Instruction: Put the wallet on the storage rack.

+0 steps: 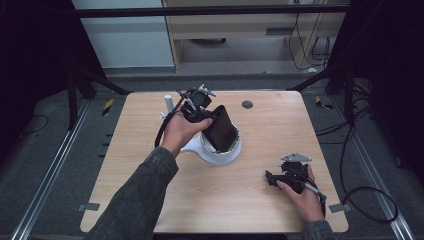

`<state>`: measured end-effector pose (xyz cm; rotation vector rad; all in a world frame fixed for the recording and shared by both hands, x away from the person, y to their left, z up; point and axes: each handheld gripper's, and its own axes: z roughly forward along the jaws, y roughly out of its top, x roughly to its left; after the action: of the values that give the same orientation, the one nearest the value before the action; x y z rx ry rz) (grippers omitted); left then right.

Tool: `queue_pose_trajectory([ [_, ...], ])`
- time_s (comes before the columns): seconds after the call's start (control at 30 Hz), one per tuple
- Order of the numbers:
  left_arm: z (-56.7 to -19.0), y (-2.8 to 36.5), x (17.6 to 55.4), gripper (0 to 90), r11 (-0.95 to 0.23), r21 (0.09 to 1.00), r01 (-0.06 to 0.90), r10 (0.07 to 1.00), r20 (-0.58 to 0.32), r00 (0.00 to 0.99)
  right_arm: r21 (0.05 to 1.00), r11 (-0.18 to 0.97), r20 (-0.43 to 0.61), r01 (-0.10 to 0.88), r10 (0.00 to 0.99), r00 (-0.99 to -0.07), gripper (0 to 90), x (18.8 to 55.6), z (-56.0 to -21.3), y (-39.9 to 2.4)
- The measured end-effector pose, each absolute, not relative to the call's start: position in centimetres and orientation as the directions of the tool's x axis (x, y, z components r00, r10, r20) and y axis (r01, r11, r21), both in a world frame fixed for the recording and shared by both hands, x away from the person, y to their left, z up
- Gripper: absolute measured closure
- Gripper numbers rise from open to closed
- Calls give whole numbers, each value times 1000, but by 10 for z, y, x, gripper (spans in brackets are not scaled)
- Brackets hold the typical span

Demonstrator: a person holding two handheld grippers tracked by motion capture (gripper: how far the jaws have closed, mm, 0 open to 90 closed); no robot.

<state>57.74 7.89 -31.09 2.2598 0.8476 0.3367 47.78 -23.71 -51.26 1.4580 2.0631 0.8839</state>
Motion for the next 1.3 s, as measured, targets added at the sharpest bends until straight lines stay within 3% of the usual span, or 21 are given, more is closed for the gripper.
queue_pose_trajectory([
  [0.23, -307, 85, 576, 658, -525, 717, 459, 684, 35, 729, 726, 233, -6, 647, 943, -333, 18, 478, -513, -237],
  [0.57, -304, 87, 581, 713, -525, 716, 460, 703, 60, 708, 725, 238, -10, 647, 942, -336, 17, 478, -513, -237],
  [0.93, -299, 90, 577, 622, -520, 734, 437, 705, 80, 704, 725, 237, -8, 646, 941, -337, 18, 477, -513, -237],
  [1.3, -284, 93, 567, 612, -507, 770, 387, 701, 106, 706, 725, 237, -6, 646, 941, -339, 18, 477, -513, -236],
])
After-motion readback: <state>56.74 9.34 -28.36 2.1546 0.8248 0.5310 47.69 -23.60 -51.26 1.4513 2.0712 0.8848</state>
